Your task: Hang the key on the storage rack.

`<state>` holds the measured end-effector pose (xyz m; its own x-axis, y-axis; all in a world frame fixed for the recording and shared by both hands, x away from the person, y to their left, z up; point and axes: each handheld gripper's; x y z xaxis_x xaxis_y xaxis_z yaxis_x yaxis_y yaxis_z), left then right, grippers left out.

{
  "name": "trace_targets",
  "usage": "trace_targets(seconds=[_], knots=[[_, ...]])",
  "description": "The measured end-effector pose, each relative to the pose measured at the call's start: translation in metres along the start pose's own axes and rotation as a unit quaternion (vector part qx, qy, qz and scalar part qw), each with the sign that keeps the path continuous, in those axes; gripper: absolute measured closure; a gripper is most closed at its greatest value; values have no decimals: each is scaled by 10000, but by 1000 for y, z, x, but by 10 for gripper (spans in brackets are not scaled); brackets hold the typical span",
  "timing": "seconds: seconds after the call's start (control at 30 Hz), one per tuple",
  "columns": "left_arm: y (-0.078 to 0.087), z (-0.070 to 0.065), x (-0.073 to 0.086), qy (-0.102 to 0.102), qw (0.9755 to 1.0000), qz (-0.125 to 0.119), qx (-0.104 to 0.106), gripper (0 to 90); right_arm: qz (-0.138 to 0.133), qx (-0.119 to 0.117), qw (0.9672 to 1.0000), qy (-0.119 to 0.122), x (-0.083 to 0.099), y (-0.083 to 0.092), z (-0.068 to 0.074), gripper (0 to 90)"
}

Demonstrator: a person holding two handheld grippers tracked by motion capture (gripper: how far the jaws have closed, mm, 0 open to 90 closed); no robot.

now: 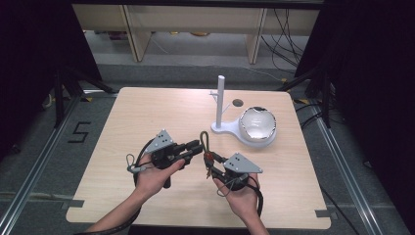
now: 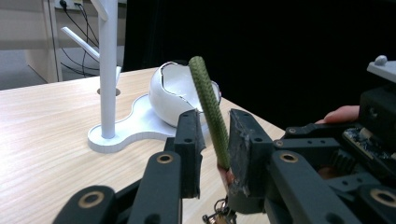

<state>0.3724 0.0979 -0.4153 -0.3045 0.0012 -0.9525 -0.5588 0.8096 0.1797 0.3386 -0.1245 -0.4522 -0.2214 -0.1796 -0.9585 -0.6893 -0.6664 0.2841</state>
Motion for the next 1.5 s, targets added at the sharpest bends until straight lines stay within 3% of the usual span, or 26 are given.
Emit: trace_targets(seconds=[0.37, 0.47, 0.63, 0.7, 0.73, 0.87, 1.13, 1.2, 1.27, 1.4, 1.43, 1.5], knots=[[-2, 1, 1, 138, 9999, 11, 60, 799, -21, -36, 10000, 41, -1, -1, 4, 684], [0, 0, 0, 98, 9999, 2, 83, 828, -62, -57, 9998, 193, -2, -3, 4, 684], [0, -1, -1, 59, 9999, 16, 92, 825, 30, 41, 9997, 251, -3, -1, 7, 684], [0, -1, -1, 90, 9999, -22, 73, 802, -48, 53, 9995, 303, -3, -2, 5, 685], [0, 0, -1, 74, 9999, -35, 72, 788, 27, 33, 9998, 211, -4, -1, 7, 685], [-2, 1, 0, 126, 9999, -55, 70, 765, -20, -41, 9997, 245, -4, -2, 8, 685], [0, -1, 0, 71, 9999, -88, 63, 828, -33, -41, 9997, 231, -4, -3, 9, 684], [0, -2, 0, 15, 9999, -95, 30, 830, 37, -5, 9998, 185, -5, -2, 9, 682], [0, -3, -1, -32, 9999, -95, 5, 831, -66, 8, 9997, 253, -5, -4, 7, 680], [0, -7, -3, -350, 9993, -71, -141, 832, -9, -27, 9998, 197, -6, -4, 6, 648], [0, -6, -4, -414, 9989, -77, -196, 833, 95, -97, 9999, 35, -6, -4, 6, 619], [1, -5, -4, -459, 9986, -75, -260, 833, 95, -9, 9999, 64, -6, -2, 5, 601]])
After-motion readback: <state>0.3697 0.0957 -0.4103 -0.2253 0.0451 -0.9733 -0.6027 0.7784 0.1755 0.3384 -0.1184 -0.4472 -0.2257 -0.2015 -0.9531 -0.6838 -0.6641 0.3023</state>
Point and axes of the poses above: each handheld gripper's, and its own axes: y roughly backward along the jaws, x roughly out of its underside, z roughly to its left
